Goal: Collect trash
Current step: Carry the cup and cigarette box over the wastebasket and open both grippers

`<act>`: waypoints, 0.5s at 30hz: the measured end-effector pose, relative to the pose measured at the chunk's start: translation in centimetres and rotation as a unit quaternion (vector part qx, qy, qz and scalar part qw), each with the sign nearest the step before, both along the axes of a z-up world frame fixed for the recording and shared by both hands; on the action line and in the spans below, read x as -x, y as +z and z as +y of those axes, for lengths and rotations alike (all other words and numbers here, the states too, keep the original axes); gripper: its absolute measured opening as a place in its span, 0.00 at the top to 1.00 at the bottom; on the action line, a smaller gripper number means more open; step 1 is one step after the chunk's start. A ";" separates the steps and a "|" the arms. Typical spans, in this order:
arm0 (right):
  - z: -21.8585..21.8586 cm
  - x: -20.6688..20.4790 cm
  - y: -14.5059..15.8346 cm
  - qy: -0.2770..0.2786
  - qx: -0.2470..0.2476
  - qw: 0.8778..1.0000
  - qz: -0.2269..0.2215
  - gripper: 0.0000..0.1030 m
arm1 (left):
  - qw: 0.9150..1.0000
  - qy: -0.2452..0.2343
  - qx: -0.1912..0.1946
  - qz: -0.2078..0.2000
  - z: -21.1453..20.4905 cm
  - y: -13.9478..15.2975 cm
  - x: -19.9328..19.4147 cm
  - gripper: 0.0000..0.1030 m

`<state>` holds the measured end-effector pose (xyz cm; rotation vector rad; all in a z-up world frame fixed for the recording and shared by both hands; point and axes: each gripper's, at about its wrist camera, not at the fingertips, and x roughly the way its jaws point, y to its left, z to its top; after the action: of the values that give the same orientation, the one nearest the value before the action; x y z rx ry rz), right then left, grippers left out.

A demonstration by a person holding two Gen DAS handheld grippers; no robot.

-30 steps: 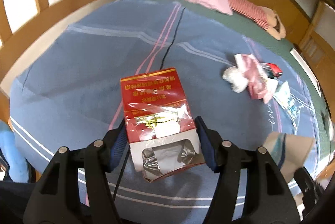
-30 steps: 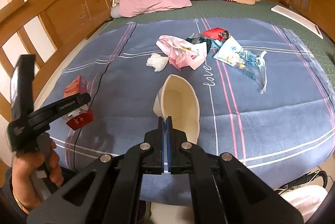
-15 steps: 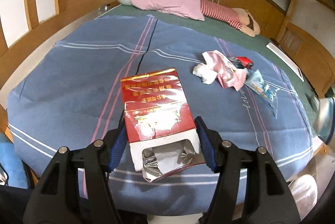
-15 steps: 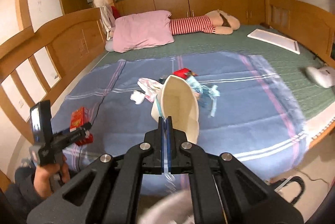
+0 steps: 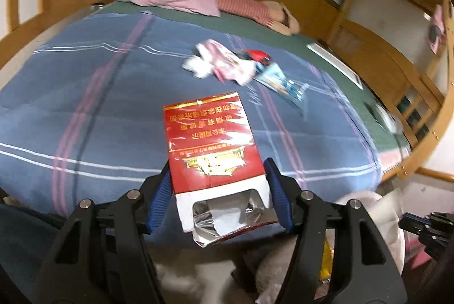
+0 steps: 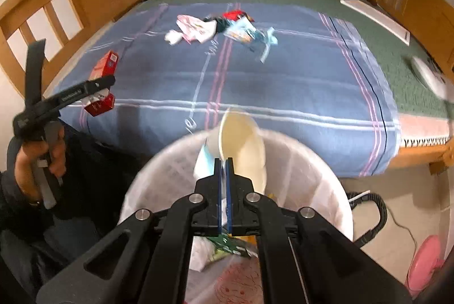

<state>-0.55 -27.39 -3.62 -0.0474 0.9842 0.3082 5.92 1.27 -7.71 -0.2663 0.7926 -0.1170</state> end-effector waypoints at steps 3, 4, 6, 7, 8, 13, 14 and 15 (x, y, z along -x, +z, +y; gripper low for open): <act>-2.1 0.4 1.0 -0.040 -0.031 0.998 -0.026 0.53 | 1.000 -0.020 0.006 0.008 -1.2 -0.2 0.2 0.39; -2.9 0.3 1.6 -0.054 -0.046 0.997 -0.037 0.52 | 1.000 -0.028 0.011 0.010 -1.5 -0.3 0.2 0.39; -5.0 0.5 3.3 -0.102 -0.089 0.988 -0.077 0.52 | 0.998 -0.061 0.030 0.012 -2.6 -0.3 0.5 0.39; -5.8 0.4 4.0 -0.121 -0.102 0.983 -0.091 0.51 | 0.996 -0.080 0.039 0.010 -3.2 -0.2 0.7 0.39; -6.7 0.3 4.5 -0.143 -0.114 0.977 -0.107 0.50 | 0.992 -0.113 0.049 0.007 -4.2 0.0 0.9 0.39; -9.5 0.0 5.2 -0.211 -0.184 0.951 -0.134 0.50 | 0.953 -0.283 0.109 0.024 -10.2 -0.4 3.3 0.39; -9.5 -0.1 5.1 -0.214 -0.185 0.950 -0.133 0.50 | 0.938 -0.319 0.127 0.035 -11.5 -0.7 4.0 0.39; -9.5 -0.2 4.9 -0.213 -0.184 0.951 -0.130 0.50 | 0.922 -0.357 0.139 0.050 -13.0 -1.1 4.6 0.37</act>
<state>-0.36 -36.88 1.28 0.4502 0.6415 0.0795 1.33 -11.68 -8.80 -0.2415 0.9466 -0.9176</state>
